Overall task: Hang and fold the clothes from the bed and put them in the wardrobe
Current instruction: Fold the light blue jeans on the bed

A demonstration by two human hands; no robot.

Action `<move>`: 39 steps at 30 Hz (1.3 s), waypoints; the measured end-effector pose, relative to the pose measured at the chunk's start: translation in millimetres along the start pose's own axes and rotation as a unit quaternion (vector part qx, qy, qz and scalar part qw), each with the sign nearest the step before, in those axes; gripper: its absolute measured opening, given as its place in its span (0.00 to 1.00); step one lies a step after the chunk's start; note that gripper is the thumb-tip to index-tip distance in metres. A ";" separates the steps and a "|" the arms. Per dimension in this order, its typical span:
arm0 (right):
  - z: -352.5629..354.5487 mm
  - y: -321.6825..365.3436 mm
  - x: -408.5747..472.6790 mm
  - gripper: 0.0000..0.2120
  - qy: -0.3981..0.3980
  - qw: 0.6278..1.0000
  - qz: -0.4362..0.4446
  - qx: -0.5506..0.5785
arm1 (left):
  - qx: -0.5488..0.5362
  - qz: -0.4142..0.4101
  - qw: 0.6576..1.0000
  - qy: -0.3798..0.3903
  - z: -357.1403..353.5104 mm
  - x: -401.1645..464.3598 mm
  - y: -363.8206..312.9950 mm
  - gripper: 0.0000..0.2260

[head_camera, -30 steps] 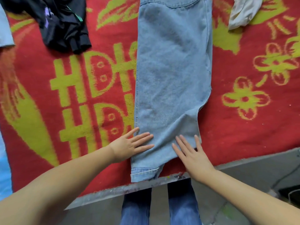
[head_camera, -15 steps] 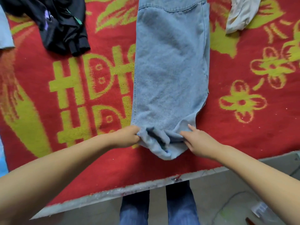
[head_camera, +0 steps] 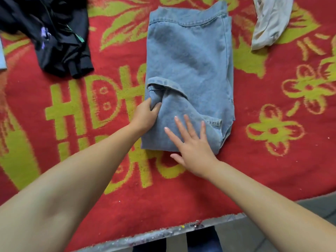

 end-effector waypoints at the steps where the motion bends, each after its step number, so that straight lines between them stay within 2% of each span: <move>1: -12.8 -11.8 4.3 0.45 0.048 0.998 -0.037 0.007 | 0.018 -0.019 1.000 0.017 -2.8 2.1 -4.6 0.08; 2: -23.9 -22.9 8.3 0.47 0.087 0.994 -0.063 0.008 | 0.048 -0.027 0.998 0.032 -5.8 5.5 -4.7 0.06; 4: -40.5 -36.8 13.9 0.51 0.140 0.987 -0.081 -0.006 | 0.135 0.023 0.990 0.017 -2.3 5.8 3.1 0.19; 5: -44.4 -39.8 15.8 0.50 0.148 0.986 -0.081 -0.013 | 0.189 0.038 0.981 -0.027 5.0 0.5 2.8 0.26; 6: -45.7 -41.2 17.0 0.48 0.144 0.986 -0.083 -0.017 | 0.229 -0.005 0.970 -0.079 10.4 -7.0 -6.4 0.31; 7: -44.8 -42.3 17.7 0.46 0.134 0.987 -0.086 -0.019 | 0.264 -0.107 0.954 -0.096 6.9 -16.6 -21.5 0.33; 8: -43.4 -42.9 16.5 0.44 0.120 0.989 -0.087 -0.022 | 0.292 -0.241 0.923 -0.072 -5.8 -31.0 -35.2 0.35; 9: -41.8 -43.8 14.1 0.42 0.106 0.990 -0.088 -0.029 | 0.323 -0.354 0.878 0.002 -24.5 -47.4 -39.4 0.37; 10: -41.0 -44.8 11.5 0.40 0.096 0.991 -0.088 -0.038 | 0.369 -0.398 0.834 0.098 -40.3 -58.5 -31.7 0.40; 11: -41.5 -45.7 9.0 0.40 0.089 0.991 -0.089 -0.046 | 0.430 -0.380 0.799 0.180 -50.3 -61.6 -15.3 0.44; 12: -42.6 -46.2 8.1 0.40 0.087 0.991 -0.093 -0.051 | 0.484 -0.342 0.774 0.222 -54.8 -59.2 1.8 0.48; 13: -43.1 -46.1 8.4 0.40 0.090 0.990 -0.099 -0.053 | 0.520 -0.306 0.764 0.230 -55.9 -56.1 13.5 0.49; 15: -42.7 -44.1 12.7 0.39 0.118 0.986 -0.106 -0.059 | 0.547 -0.254 0.769 0.211 -57.9 -54.9 19.0 0.45; 18: -36.7 -45.3 20.4 0.38 0.196 0.976 -0.085 -0.054 | 0.529 -0.214 0.799 0.192 -65.6 -61.5 5.4 0.33; 20: -25.2 -48.8 22.1 0.38 0.260 0.964 -0.060 -0.021 | 0.522 -0.189 0.805 0.212 -63.8 -67.5 -3.6 0.32; 22: -10.3 -49.1 17.3 0.38 0.315 0.948 -0.037 0.026 | 0.500 -0.168 0.800 0.286 -56.6 -77.6 -12.9 0.33; 24: 1.6 -39.9 3.0 0.35 0.359 0.931 0.002 0.074 | 0.436 -0.143 0.788 0.411 -50.1 -96.9 -21.8 0.31; 27: 16.8 -21.7 -31.9 0.27 0.457 0.870 0.043 0.180 | 0.305 -0.054 0.755 0.578 -39.2 -133.2 -30.8 0.15; 29: 31.8 -27.6 -40.6 0.20 0.488 0.842 0.035 0.227 | 0.236 0.008 0.746 0.623 -27.6 -139.6 -38.3 0.07; 30: 39.4 -38.3 -35.2 0.17 0.476 0.850 0.028 0.225 | 0.204 0.026 0.757 0.620 -20.6 -130.8 -41.9 0.07; 32: 54.8 -65.3 -12.3 0.12 0.392 0.894 0.004 0.217 | 0.149 0.029 0.814 0.561 -5.9 -94.1 -49.3 0.08; 34: 68.2 -93.9 16.4 0.08 0.253 0.942 -0.035 0.219 | 0.158 -0.010 0.880 0.448 10.8 -44.3 -58.4 0.06; 35: 71.2 -106.5 28.7 0.07 0.188 0.959 -0.066 0.203 | 0.198 -0.038 0.900 0.387 15.3 -23.0 -61.2 0.06; 37: 69.5 -123.6 45.6 0.14 0.087 0.977 -0.142 0.134 | 0.289 -0.066 0.915 0.273 12.2 4.8 -58.5 0.11; 39: 62.9 -122.2 51.9 0.17 0.022 0.983 -0.177 0.052 | 0.370 -0.059 0.910 0.179 -2.9 10.6 -44.5 0.14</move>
Point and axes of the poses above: each hand's wrist, its own x-axis towards the middle knuckle, its own z-axis out of the back of the hand, y = z × x, the point moved 7 cm from there along x, towards the middle knuckle
